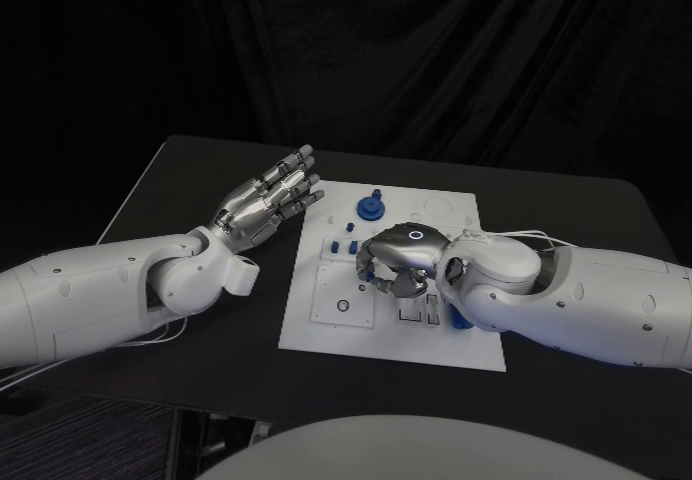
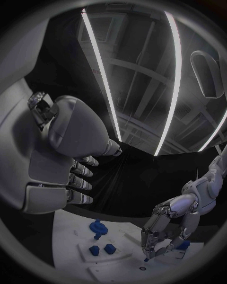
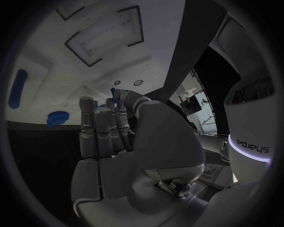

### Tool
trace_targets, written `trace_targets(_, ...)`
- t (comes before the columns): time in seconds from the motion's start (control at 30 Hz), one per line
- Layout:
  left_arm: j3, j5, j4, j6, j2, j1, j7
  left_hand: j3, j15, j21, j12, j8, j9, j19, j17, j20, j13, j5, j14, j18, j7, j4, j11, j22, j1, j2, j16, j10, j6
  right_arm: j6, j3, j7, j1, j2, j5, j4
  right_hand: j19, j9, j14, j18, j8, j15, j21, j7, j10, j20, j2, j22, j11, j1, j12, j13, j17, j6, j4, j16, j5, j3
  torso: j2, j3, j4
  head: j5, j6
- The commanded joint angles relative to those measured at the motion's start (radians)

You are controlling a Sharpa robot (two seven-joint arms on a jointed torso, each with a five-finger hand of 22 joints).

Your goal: Assemble the parts on the task board

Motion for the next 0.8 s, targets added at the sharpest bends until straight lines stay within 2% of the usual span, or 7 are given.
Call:
trace_targets(0.03, 0.001, 0.003, 0.0, 0.019, 0.004, -0.002, 0.044, 0.003, 0.007, 0.002, -0.003, 0.0, 0.001, -0.002, -0.001, 0.008, -0.001, 0.006, 0.001, 0.015, 0.01, -0.007, 0.006, 0.002, 0.007, 0.006, -0.004, 0.003, 0.0, 0.006, 0.0, -0.021, -0.007, 0.006, -0.023, -0.005, -0.003, 0.001, -0.008, -0.001, -0.003, -0.001, -0.006, -0.001, 0.007, 0.0, -0.01, 0.038, 0.0, -0.003, 0.002, 0.001, 0.0, 0.003, -0.003, -0.004, -0.004, 0.005, 0.0, -0.0008, -0.0023, 0.003, 0.0)
trace_targets(0.2, 0.001, 0.003, -0.001, 0.022, 0.006, -0.002, 0.041, 0.008, 0.009, 0.002, -0.003, 0.0, 0.001, -0.002, -0.001, 0.01, -0.001, 0.007, 0.001, 0.016, 0.012, -0.014, 0.007, 0.002, 0.008, 0.006, -0.004, 0.003, 0.0, -0.001, 0.0, -0.016, -0.012, 0.014, -0.023, -0.011, -0.004, 0.001, -0.01, 0.0, -0.004, -0.001, -0.006, -0.001, 0.011, 0.0, -0.011, 0.038, 0.0, -0.004, 0.002, 0.001, -0.003, 0.003, -0.004, -0.005, -0.004, 0.006, -0.003, 0.0004, -0.0073, 0.009, 0.0)
trace_targets(0.5, 0.001, 0.003, -0.004, 0.028, 0.007, -0.003, 0.031, 0.022, 0.012, 0.003, -0.003, 0.001, 0.002, -0.001, -0.001, 0.014, -0.001, 0.009, 0.001, 0.017, 0.028, -0.031, 0.005, 0.003, 0.008, 0.005, -0.004, 0.003, 0.006, -0.015, 0.001, -0.009, -0.02, 0.025, -0.02, -0.024, -0.003, 0.001, -0.009, -0.001, -0.006, -0.002, -0.004, -0.002, 0.015, 0.0, -0.012, 0.039, -0.001, -0.005, 0.002, 0.001, -0.001, 0.003, -0.004, -0.005, -0.004, 0.007, -0.004, 0.0018, -0.0043, 0.01, 0.0)
trace_targets(0.63, 0.001, 0.003, -0.007, 0.03, 0.009, -0.004, 0.029, 0.023, 0.012, 0.003, -0.003, 0.001, 0.002, -0.001, -0.001, 0.015, -0.001, 0.01, 0.001, 0.017, 0.028, -0.032, 0.004, 0.003, 0.008, 0.005, -0.004, 0.003, 0.006, -0.013, 0.001, -0.007, -0.022, 0.03, -0.008, -0.027, -0.002, 0.001, -0.01, -0.001, -0.006, -0.002, -0.004, -0.002, 0.017, 0.0, -0.012, 0.039, -0.001, -0.006, 0.002, 0.0, -0.003, 0.004, -0.004, -0.005, -0.004, 0.007, -0.005, 0.0011, -0.003, 0.009, 0.0)
trace_targets(0.8, 0.001, 0.003, -0.012, 0.031, 0.014, -0.004, 0.025, 0.025, 0.012, 0.003, -0.003, 0.001, 0.002, -0.001, -0.001, 0.015, -0.001, 0.011, 0.001, 0.018, 0.029, -0.034, 0.005, 0.003, 0.008, 0.005, -0.004, 0.003, 0.006, -0.011, 0.001, -0.005, -0.025, 0.036, -0.002, -0.032, -0.003, 0.001, -0.008, 0.0, -0.007, -0.002, -0.004, -0.002, 0.02, 0.0, -0.013, 0.038, -0.002, -0.007, 0.002, 0.0, 0.0, 0.004, -0.004, -0.004, -0.005, 0.007, -0.004, 0.0011, -0.0043, 0.012, 0.0)
